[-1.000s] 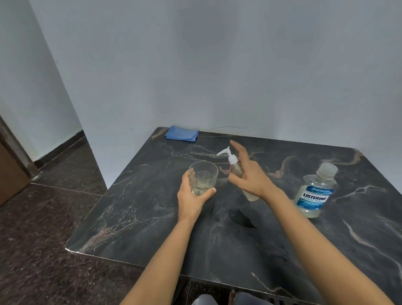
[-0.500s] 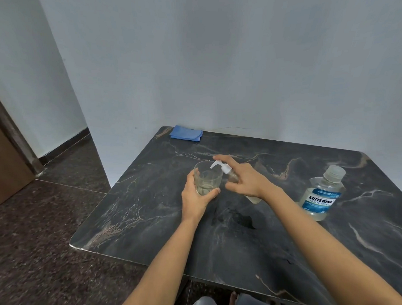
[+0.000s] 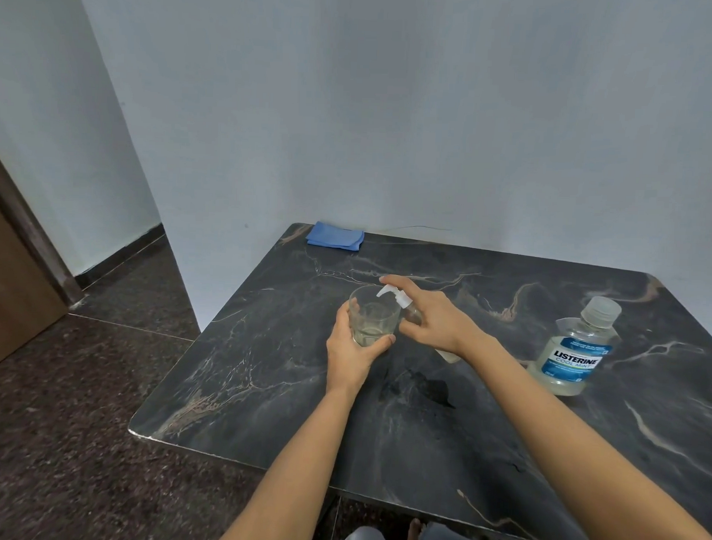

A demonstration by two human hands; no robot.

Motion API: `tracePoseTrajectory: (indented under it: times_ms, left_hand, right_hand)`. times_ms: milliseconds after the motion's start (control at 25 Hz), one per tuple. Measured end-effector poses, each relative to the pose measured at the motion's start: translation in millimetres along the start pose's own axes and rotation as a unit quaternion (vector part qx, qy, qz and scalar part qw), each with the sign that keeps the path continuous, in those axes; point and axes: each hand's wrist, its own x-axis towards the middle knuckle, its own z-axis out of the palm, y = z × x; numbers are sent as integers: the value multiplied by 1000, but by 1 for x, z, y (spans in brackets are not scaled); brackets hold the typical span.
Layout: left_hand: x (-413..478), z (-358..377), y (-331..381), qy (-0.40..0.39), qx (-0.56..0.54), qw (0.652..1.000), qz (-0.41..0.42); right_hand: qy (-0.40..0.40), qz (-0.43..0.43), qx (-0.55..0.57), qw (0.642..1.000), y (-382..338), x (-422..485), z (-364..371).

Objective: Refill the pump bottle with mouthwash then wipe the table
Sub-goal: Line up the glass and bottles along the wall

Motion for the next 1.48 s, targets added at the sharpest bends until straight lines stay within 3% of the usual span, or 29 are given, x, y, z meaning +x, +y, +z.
tracePoseTrajectory:
  times_ms: [1120,1360,1480]
  left_hand:
    - [0,0,0,0,-2,1000,-1]
    - [0,1,2,2,-1,1000,1]
    - [0,1,1,2,-4,1000,0]
  right_hand:
    - [-12,9,-61,998,7,3,6]
    - [6,21,29,999,6,-3,0]
    - [54,66,86,993,12,-7,-6]
